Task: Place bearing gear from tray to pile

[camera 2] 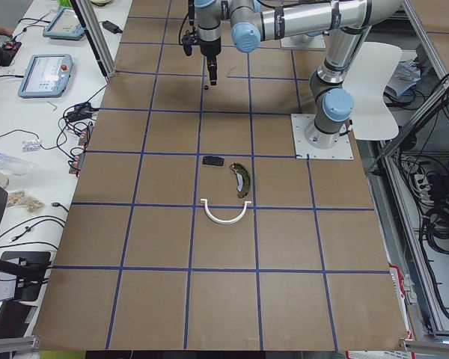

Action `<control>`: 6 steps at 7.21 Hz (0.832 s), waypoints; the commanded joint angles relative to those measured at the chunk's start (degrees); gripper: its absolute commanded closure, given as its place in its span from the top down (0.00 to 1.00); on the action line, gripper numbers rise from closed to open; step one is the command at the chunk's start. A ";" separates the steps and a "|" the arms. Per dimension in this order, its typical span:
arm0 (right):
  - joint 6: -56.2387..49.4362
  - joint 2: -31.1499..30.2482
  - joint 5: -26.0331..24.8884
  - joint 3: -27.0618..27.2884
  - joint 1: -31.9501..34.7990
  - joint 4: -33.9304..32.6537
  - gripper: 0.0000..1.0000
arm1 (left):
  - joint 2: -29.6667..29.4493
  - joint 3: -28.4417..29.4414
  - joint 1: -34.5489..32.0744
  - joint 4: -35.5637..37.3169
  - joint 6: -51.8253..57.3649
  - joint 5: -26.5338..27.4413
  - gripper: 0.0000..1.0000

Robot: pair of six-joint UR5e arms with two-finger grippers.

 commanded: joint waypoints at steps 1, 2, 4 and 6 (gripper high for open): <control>-21.12 -1.46 -2.48 0.24 -15.20 1.05 1.00 | -6.09 -0.49 -7.26 10.43 -4.02 -0.03 1.00; -30.53 -1.46 -2.30 -0.02 -20.84 0.88 1.00 | -8.65 -0.58 -9.30 11.79 -4.21 -0.03 1.00; -45.84 -1.20 -2.48 0.15 -31.03 0.35 1.00 | -13.57 -0.75 -12.99 16.18 -5.08 -0.11 1.00; -56.86 1.07 -1.87 -0.37 -41.85 -0.18 1.00 | -17.97 -0.84 -15.64 19.98 -5.97 -0.03 1.00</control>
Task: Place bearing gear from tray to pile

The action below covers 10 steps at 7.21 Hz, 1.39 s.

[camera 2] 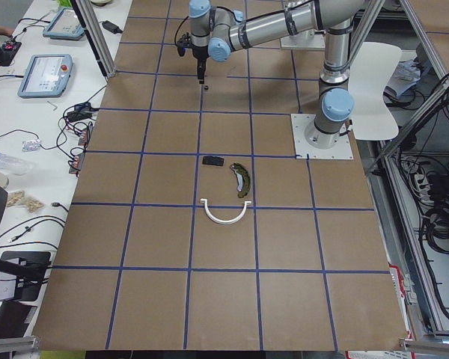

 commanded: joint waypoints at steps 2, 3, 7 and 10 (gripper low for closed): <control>-17.51 8.80 2.22 -1.57 -16.00 -5.41 1.00 | -6.69 -0.05 -1.94 6.66 -0.34 -0.21 1.00; -21.65 13.28 2.15 -2.01 -20.22 -5.88 1.00 | -8.28 -0.05 -2.55 7.13 0.27 -0.12 0.97; -25.83 20.53 2.06 -6.41 -23.69 -7.47 0.87 | -10.76 -0.04 -5.54 8.89 0.10 -0.12 0.89; -24.24 20.45 2.23 -6.41 -22.64 -7.47 0.74 | -10.76 -0.31 -5.55 8.10 0.19 0.31 0.77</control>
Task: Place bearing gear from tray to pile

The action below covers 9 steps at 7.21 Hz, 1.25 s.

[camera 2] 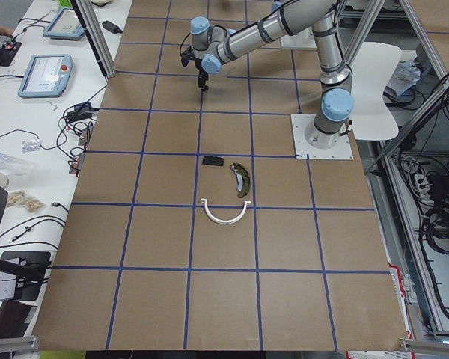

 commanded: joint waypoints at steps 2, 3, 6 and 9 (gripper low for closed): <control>0.84 0.17 0.04 0.07 1.82 -0.07 0.73 | -0.46 -0.03 -0.05 -0.83 0.03 0.33 0.68; 0.75 0.17 0.04 -0.02 2.27 -1.12 0.72 | -0.55 -0.02 -0.05 -0.83 0.03 0.42 0.61; 0.66 0.52 0.04 -0.02 2.27 -1.48 0.69 | -1.08 0.06 -0.05 -0.92 0.03 0.51 0.00; -0.13 0.69 -0.22 0.07 2.27 -1.65 0.63 | 1.63 2.34 2.65 -6.86 1.08 0.86 0.00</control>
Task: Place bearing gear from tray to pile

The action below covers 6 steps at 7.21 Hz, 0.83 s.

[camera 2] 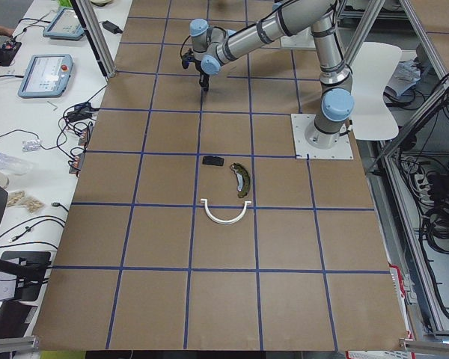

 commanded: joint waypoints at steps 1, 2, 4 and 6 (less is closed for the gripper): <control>-0.22 0.08 -0.28 0.24 0.00 -0.12 0.60 | 3.16 5.03 6.91 -11.06 5.03 1.41 0.00; -0.21 0.08 -0.55 0.16 0.00 -0.12 0.57 | 5.09 10.20 12.45 -20.80 8.55 3.43 0.00; -0.13 0.08 -0.81 0.24 0.00 -0.12 0.35 | 6.94 14.03 21.43 -26.08 12.96 7.12 0.00; -1.52 0.08 -0.99 0.24 0.00 -0.21 0.31 | 7.13 13.68 28.29 -26.08 17.08 7.49 0.00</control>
